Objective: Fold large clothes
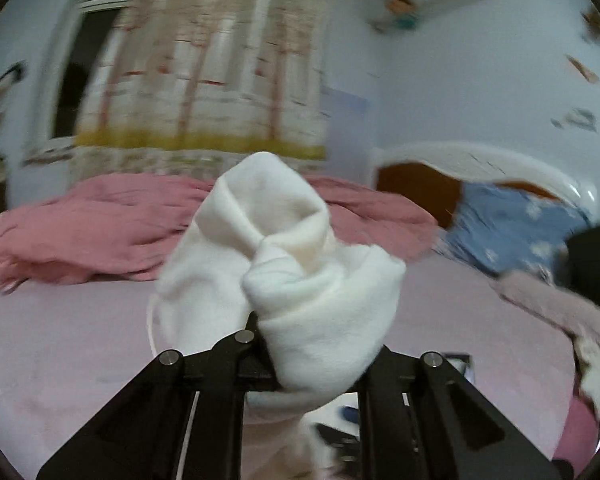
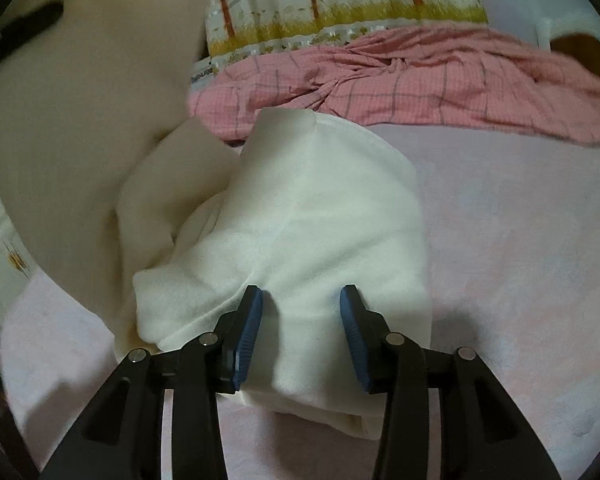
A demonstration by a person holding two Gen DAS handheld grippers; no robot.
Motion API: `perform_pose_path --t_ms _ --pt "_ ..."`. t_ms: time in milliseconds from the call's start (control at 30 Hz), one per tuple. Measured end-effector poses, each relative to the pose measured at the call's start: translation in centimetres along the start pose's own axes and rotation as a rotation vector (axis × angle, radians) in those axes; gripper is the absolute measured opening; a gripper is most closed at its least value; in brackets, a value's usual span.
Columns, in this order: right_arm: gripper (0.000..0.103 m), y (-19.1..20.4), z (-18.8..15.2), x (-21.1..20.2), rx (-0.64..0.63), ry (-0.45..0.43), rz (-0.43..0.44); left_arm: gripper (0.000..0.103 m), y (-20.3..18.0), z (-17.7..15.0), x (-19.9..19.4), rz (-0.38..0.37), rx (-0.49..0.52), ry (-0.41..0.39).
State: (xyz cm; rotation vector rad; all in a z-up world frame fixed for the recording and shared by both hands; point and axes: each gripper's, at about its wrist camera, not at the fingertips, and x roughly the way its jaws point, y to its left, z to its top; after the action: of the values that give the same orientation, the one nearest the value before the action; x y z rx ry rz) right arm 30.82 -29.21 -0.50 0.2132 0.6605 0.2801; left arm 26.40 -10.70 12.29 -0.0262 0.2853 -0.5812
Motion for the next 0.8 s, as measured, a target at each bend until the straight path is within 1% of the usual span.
perform_pose_path --t_ms 67,133,167,200,267,300,333,400,433,500,567,600,633,700,767,800 --pt "0.044 -1.4 0.1 -0.2 0.066 0.001 0.058 0.012 -1.7 -1.0 1.8 -0.041 -0.009 0.023" --pt "0.044 -3.0 0.1 -0.5 0.144 0.01 0.132 0.012 -2.4 -2.0 3.3 -0.042 -0.028 0.045" --pt "0.044 -3.7 0.0 -0.9 0.173 0.009 0.156 0.012 -2.5 -2.6 4.0 -0.035 -0.038 0.06" --pt "0.044 -4.3 -0.1 -1.3 0.193 0.004 0.159 0.012 -2.2 -3.3 4.9 -0.032 -0.052 0.08" --pt "0.044 -5.6 -0.1 -2.3 0.225 -0.011 0.106 0.012 -1.6 -4.8 6.5 -0.055 -0.089 0.132" --pt "0.044 -6.7 0.1 -3.0 0.249 -0.016 0.043 0.012 -1.6 -5.6 7.2 -0.066 -0.105 0.155" --pt "0.044 -7.5 0.3 -3.4 0.267 -0.029 -0.002 0.012 -1.8 -6.4 7.6 -0.07 -0.105 0.17" --pt "0.044 -9.4 0.6 -4.6 0.314 -0.081 -0.081 0.012 -3.0 -8.0 7.8 -0.053 -0.054 0.183" --pt "0.044 -10.0 0.7 -4.7 0.337 -0.086 -0.083 0.012 -3.9 -8.4 7.9 -0.047 -0.038 0.188" --pt "0.045 -11.0 0.6 -4.6 0.376 -0.079 -0.054 0.012 -4.9 -9.3 8.3 -0.045 -0.018 0.199" --pt "0.044 -10.7 0.5 -4.2 0.37 -0.068 -0.069 0.012 -5.6 -10.3 9.0 -0.01 0.025 0.21" --pt "0.044 -10.3 0.4 -3.8 0.353 -0.061 -0.078 0.012 -5.6 -10.5 8.8 -0.007 0.028 0.202" --pt "0.045 -9.9 0.5 -3.5 0.338 -0.054 -0.079 0.012 -5.4 -10.6 8.7 -0.018 0.01 0.19" --pt "0.044 -9.0 0.5 -2.8 0.296 -0.034 -0.071 0.012 -4.1 -10.3 8.1 -0.068 -0.092 0.159" --pt "0.044 -8.4 0.3 -2.7 0.269 -0.027 -0.037 0.012 -2.7 -9.5 8.0 -0.125 -0.186 0.159" --pt "0.044 -8.2 0.2 -2.6 0.256 -0.025 -0.015 0.012 -2.3 -9.0 8.0 -0.139 -0.218 0.169"
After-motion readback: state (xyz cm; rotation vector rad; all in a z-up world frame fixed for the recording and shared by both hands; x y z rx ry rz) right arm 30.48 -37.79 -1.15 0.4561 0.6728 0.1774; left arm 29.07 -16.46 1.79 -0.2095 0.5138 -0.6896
